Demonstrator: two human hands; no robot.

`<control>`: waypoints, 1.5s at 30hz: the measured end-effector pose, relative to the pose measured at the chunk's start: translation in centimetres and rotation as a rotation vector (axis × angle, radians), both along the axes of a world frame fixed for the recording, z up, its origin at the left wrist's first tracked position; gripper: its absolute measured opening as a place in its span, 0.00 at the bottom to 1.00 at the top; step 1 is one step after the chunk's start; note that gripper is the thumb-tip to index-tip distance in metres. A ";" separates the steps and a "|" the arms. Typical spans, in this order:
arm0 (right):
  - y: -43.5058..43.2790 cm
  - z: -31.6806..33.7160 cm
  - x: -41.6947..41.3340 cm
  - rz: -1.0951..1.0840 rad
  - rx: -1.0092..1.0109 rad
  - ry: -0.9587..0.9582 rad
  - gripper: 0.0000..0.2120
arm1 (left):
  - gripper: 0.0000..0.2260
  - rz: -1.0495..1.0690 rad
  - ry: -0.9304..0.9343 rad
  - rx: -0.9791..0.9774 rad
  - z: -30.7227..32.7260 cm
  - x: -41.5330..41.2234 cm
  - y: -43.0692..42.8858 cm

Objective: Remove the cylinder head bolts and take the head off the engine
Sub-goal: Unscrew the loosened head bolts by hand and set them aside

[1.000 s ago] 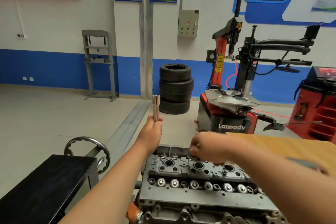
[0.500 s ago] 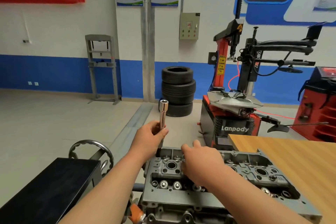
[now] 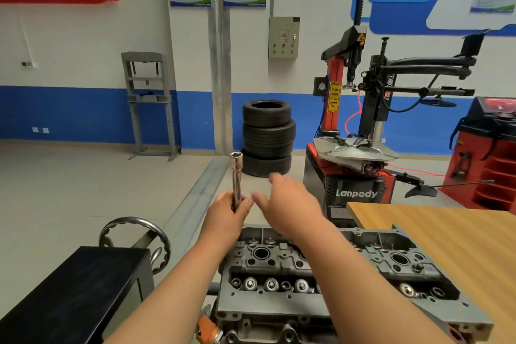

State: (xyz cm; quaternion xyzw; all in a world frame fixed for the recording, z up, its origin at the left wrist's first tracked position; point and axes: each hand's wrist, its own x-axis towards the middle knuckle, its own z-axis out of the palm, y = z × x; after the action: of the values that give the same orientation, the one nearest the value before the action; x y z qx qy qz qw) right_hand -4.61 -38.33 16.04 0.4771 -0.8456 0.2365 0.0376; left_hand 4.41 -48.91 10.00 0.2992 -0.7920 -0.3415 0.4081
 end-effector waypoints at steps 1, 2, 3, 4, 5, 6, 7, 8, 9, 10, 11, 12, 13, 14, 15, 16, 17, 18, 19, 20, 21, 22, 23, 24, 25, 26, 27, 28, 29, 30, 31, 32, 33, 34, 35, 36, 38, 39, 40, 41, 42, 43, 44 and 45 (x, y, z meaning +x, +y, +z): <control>-1.3 0.5 0.9 0.110 -0.169 -0.122 0.25 | 0.10 0.005 -0.059 0.004 0.0 0.0 -0.2; -2.4 0.7 1.8 0.204 -0.284 -0.228 0.23 | 0.11 0.024 -0.140 -0.007 -0.1 -0.1 -0.3; -3.3 0.4 2.4 0.260 -0.346 -0.279 0.16 | 0.10 0.027 -0.175 0.041 -0.1 -0.1 -0.1; -3.9 -0.2 2.7 0.287 -0.390 -0.308 0.09 | 0.12 0.022 -0.222 0.023 -0.3 -0.1 -0.3; -4.3 -0.9 2.6 0.300 -0.441 -0.349 0.07 | 0.14 -0.023 -0.210 0.055 -0.6 0.0 -0.4; -4.4 -1.6 2.3 0.306 -0.498 -0.398 0.07 | 0.14 -0.107 -0.177 0.087 -0.9 0.3 -0.1; -4.5 -2.2 1.8 0.297 -0.554 -0.444 0.07 | 0.13 -0.144 -0.112 0.127 -1.3 0.6 -0.2; -4.5 -2.5 1.3 0.292 -0.609 -0.493 0.08 | 0.12 -0.160 -0.077 0.134 -1.4 0.8 -0.1; -4.4 -2.6 0.9 0.287 -0.652 -0.554 0.08 | 0.11 -0.167 -0.064 0.150 -1.7 1.1 -0.2; -4.5 -2.8 0.7 0.286 -0.684 -0.628 0.07 | 0.11 -0.172 -0.058 0.168 -1.9 1.2 -0.2; -4.6 -2.8 0.6 0.284 -0.704 -0.685 0.07 | 0.12 -0.163 -0.048 0.173 -1.9 1.4 -0.2; -4.7 -2.9 0.5 0.292 -0.719 -0.716 0.05 | 0.11 -0.151 -0.035 0.179 -1.9 1.4 -0.4; -4.7 -3.1 0.4 0.306 -0.724 -0.710 0.03 | 0.11 -0.148 -0.023 0.185 -1.8 1.6 -0.4; -4.8 -3.2 0.5 0.338 -0.724 -0.709 0.02 | 0.10 -0.154 -0.013 0.198 -1.8 1.7 -0.4; -4.7 -3.2 0.6 0.366 -0.717 -0.704 0.06 | 0.10 -0.160 -0.014 0.202 -1.8 1.9 -0.4; -4.7 -3.3 0.7 0.386 -0.706 -0.719 0.08 | 0.11 -0.163 -0.011 0.202 -1.8 2.0 -0.3; -4.7 -3.4 0.8 0.393 -0.693 -0.729 0.09 | 0.10 -0.155 -0.011 0.196 -1.8 2.0 -0.2; -4.7 -3.6 0.9 0.397 -0.690 -0.738 0.09 | 0.09 -0.135 0.000 0.189 -1.9 2.0 0.0; -4.8 -3.9 1.0 0.384 -0.692 -0.730 0.06 | 0.07 -0.103 0.025 0.195 -2.0 1.9 0.1; -4.8 -4.2 1.1 0.356 -0.703 -0.731 0.04 | 0.06 -0.065 0.061 0.220 -2.1 1.7 0.3; -4.9 -4.6 1.2 0.319 -0.717 -0.731 0.05 | 0.06 -0.032 0.096 0.243 -2.1 1.5 0.5; -4.9 -4.9 1.2 0.292 -0.732 -0.738 0.07 | 0.06 0.000 0.114 0.253 -2.2 1.3 0.7; -4.8 -5.1 1.2 0.282 -0.741 -0.749 0.07 | 0.05 0.028 0.107 0.247 -2.2 1.1 0.9; -4.8 -5.2 1.2 0.293 -0.745 -0.757 0.06 | 0.04 0.043 0.082 0.221 -2.3 0.9 1.0; -4.7 -5.2 1.2 0.311 -0.736 -0.744 0.06 | 0.03 0.040 0.049 0.195 -2.3 0.7 1.2; -4.6 -5.2 1.2 0.324 -0.727 -0.719 0.06 | 0.03 0.020 0.023 0.172 -2.4 0.7 1.3; -4.5 -5.3 1.2 0.332 -0.722 -0.700 0.08 | 0.04 -0.009 0.002 0.156 -2.4 0.7 1.4; -4.5 -5.4 1.1 0.328 -0.723 -0.697 0.10 | 0.05 -0.036 -0.010 0.149 -2.5 0.8 1.5; -4.5 -5.4 1.1 0.318 -0.727 -0.719 0.12 | 0.07 -0.055 -0.017 0.144 -2.6 1.0 1.6; -4.4 -5.4 1.1 0.310 -0.729 -0.750 0.12 | 0.09 -0.062 -0.024 0.137 -2.6 1.2 1.7; -4.4 -5.4 1.1 0.307 -0.725 -0.771 0.13 | 0.10 -0.055 -0.019 0.133 -2.7 1.4 1.8; -4.5 -5.4 1.1 0.315 -0.720 -0.779 0.12 | 0.09 -0.040 0.004 0.141 -2.8 1.5 1.8; -4.5 -5.4 1.1 0.327 -0.712 -0.779 0.09 | 0.08 -0.024 0.041 0.168 -2.9 1.6 1.8; -4.6 -5.6 1.1 0.330 -0.703 -0.775 0.06 | 0.07 -0.012 0.079 0.208 -2.9 1.6 1.9; -4.7 -5.7 1.2 0.313 -0.696 -0.771 0.04 | 0.08 -0.005 0.104 0.244 -2.9 1.6 1.9; -4.8 -5.8 1.2 0.273 -0.694 -0.758 0.06 | 0.09 -0.001 0.113 0.258 -2.9 1.6 2.0; -4.8 -5.9 1.2 0.224 -0.703 -0.761 0.10 | 0.10 0.000 0.090 0.236 -2.8 1.5 2.0; -4.8 -5.9 1.2 0.232 -0.715 -0.782 0.11 | 0.10 -0.001 0.063 0.210 -2.8 1.5 2.1; -4.7 -5.9 1.1 0.253 -0.731 -0.808 0.10 | 0.09 -0.005 0.030 0.182 -2.7 1.5 2.1; -4.6 -5.8 1.2 0.275 -0.748 -0.845 0.10 | 0.09 -0.017 -0.008 0.159 -2.7 1.5 2.1; -4.5 -5.7 1.3 0.298 -0.753 -0.877 0.10 | 0.09 -0.040 -0.043 0.150 -2.7 1.5 2.1; -4.4 -5.5 1.4 0.316 -0.739 -0.887 0.09 | 0.10 -0.069 -0.076 0.146 -2.7 1.5 2.1; -4.4 -5.4 1.5 0.334 -0.702 -0.868 0.08 | 0.09 -0.090 -0.109 0.137 -2.7 1.5 2.2; -4.4 -5.3 1.6 0.353 -0.655 -0.835 0.07 | 0.09 -0.091 -0.135 0.119 -2.7 1.6 2.2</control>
State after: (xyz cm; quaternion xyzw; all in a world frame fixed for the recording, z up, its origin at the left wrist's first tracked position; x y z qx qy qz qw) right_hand -3.00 -42.72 10.74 0.4406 -0.5783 0.6586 -0.1943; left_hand 5.99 -46.71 7.34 0.3089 -0.8089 -0.3853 0.3191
